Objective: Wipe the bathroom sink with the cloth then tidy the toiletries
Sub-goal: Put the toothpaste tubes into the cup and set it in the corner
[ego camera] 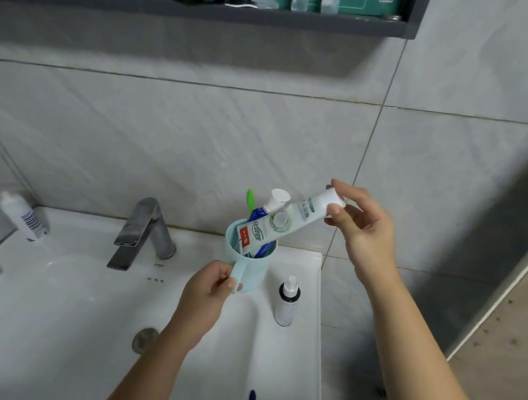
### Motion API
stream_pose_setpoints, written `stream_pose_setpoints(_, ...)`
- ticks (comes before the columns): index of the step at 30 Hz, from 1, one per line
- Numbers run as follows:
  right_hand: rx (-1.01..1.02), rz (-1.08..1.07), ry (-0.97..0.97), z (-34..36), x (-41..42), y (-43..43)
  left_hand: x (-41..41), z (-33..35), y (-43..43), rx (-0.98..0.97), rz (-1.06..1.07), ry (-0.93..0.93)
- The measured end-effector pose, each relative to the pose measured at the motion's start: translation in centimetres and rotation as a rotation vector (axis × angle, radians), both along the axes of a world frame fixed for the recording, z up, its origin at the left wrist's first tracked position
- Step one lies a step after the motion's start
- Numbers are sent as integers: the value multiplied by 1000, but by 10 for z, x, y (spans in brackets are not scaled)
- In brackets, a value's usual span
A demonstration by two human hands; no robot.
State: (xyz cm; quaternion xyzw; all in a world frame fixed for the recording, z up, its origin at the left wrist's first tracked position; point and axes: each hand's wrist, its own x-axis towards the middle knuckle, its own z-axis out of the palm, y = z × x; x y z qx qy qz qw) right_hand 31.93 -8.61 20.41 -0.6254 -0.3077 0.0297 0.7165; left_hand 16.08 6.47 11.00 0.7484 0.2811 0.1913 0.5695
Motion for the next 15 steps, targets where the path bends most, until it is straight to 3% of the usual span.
stream_pose_setpoints(5, -142, 115, -120, -15, -19, 30, -19, 5, -3, 36, 19, -41)
stream_pose_setpoints(15, -201, 118, -88, -45, -77, 66, -61, 0, 7, 22, 78, 21)
